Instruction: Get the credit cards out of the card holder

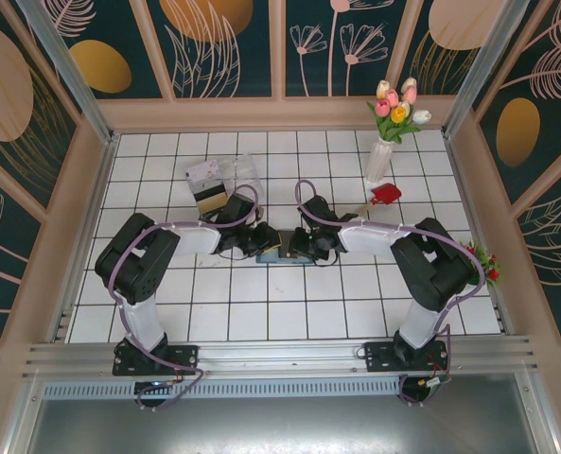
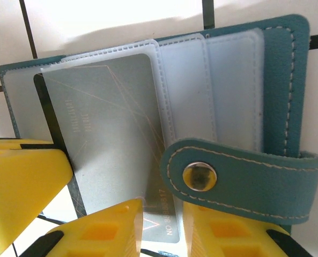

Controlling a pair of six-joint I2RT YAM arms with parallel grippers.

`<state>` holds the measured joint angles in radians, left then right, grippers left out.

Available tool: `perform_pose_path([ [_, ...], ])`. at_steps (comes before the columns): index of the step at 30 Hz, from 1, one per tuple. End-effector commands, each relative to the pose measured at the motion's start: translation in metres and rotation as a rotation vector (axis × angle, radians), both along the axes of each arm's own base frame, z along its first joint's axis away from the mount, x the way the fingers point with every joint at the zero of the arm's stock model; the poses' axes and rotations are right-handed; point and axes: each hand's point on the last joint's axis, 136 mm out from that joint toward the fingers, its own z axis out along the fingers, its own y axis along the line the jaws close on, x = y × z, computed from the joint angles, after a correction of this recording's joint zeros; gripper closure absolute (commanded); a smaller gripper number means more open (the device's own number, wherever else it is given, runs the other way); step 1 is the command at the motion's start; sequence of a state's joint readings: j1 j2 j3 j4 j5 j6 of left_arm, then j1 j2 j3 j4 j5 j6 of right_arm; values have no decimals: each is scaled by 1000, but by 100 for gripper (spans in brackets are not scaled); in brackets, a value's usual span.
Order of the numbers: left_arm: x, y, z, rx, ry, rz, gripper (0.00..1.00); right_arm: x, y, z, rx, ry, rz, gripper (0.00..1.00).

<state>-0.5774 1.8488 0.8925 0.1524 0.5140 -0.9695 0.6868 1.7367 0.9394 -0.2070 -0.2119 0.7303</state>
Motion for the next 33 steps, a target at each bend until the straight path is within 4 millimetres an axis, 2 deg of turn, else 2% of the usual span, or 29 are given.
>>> perform_pose_path([
  [1, 3, -9, 8, -36, -44, -40, 82, -9, -3, -13, -7, 39, 13, 72],
  [4, 4, -9, 12, -33, -65, -51, 86, -9, -3, -13, -4, 41, 12, 72],
  [10, 5, -3, 14, 8, -93, -55, 100, -6, -5, -10, -9, 25, -2, 72],
  [17, 1, 9, 18, 82, -138, -85, 100, -7, -15, -14, -24, 38, -41, 73],
  [22, -3, 13, 22, 114, -154, -124, 98, 1, -26, -6, 5, 12, -109, 73],
  [25, -4, 15, 27, 129, -172, -141, 99, 5, -24, 3, 46, -14, -111, 73],
  [28, -4, 16, 32, 144, -187, -156, 100, 10, -15, 21, 111, -64, -92, 73],
  [30, -3, 20, 36, 173, -205, -167, 100, 14, -9, 41, 168, -122, -75, 71],
  [32, -8, 26, 41, 200, -217, -189, 100, 17, -4, 61, 227, -173, -53, 65],
  [33, -3, 25, 53, 211, -248, -202, 100, 19, 0, 72, 270, -204, -30, 62],
])
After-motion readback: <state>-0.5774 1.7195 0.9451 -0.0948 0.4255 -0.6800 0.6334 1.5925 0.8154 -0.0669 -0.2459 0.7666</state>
